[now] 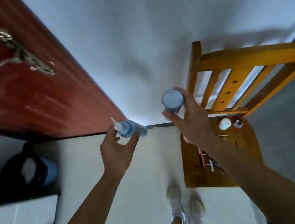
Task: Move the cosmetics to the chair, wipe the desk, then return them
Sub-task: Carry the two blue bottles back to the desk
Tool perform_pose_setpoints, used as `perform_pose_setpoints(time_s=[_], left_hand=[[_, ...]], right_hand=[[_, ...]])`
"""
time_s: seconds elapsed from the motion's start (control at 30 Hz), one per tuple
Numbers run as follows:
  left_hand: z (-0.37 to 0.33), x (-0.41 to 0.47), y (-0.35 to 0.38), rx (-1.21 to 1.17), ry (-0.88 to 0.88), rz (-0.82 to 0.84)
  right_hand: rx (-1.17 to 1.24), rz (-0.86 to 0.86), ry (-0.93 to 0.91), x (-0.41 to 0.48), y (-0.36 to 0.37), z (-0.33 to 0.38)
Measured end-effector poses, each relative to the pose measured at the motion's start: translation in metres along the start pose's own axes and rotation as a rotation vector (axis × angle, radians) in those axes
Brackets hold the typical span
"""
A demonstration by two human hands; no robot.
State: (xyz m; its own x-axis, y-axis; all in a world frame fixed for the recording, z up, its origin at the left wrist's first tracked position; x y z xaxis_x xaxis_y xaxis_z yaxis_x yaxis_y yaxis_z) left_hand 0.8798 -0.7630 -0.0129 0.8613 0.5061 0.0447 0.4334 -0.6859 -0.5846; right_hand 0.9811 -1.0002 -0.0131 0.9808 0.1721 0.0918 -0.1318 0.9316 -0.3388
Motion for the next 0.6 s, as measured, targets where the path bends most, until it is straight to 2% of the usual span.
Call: perform_pose_setpoints(time_s=[0.13,0.27,0.43,0.6], left_hand=[[0.002,-0.047,-0.146,-0.026,-0.062,-0.247],[0.023,-0.123,-0.28,0.052,-0.154,-0.453],[0.055,-0.225,-0.439,0.056,-0.2,-0.707],[0.115,-0.339,-0.585,0.118,-0.25,-0.897]], right_hand=[[0.067,0.172,-0.226,-0.006,0.077,0.114],[0.182,0.366,-0.378,-0.052,0.166,0.226],[0.373,0.638,-0.492,-0.153,0.292,0.347],[0.371,0.802,-0.593,-0.286,0.423,0.435]])
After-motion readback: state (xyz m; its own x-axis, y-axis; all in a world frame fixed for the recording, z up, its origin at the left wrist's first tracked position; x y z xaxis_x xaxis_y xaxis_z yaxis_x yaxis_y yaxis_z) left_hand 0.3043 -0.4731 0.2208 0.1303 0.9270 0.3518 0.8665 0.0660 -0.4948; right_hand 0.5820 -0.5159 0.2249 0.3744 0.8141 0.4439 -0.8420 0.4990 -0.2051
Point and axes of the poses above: each hand's wrist, its own x-axis towards the middle knuckle, its own y-axis out of the palm, z = x × y, the point moved 10 cm from there along x, towards the middle knuckle, and after that the axes turned 1 degree about -z, right-handed, at the moved point
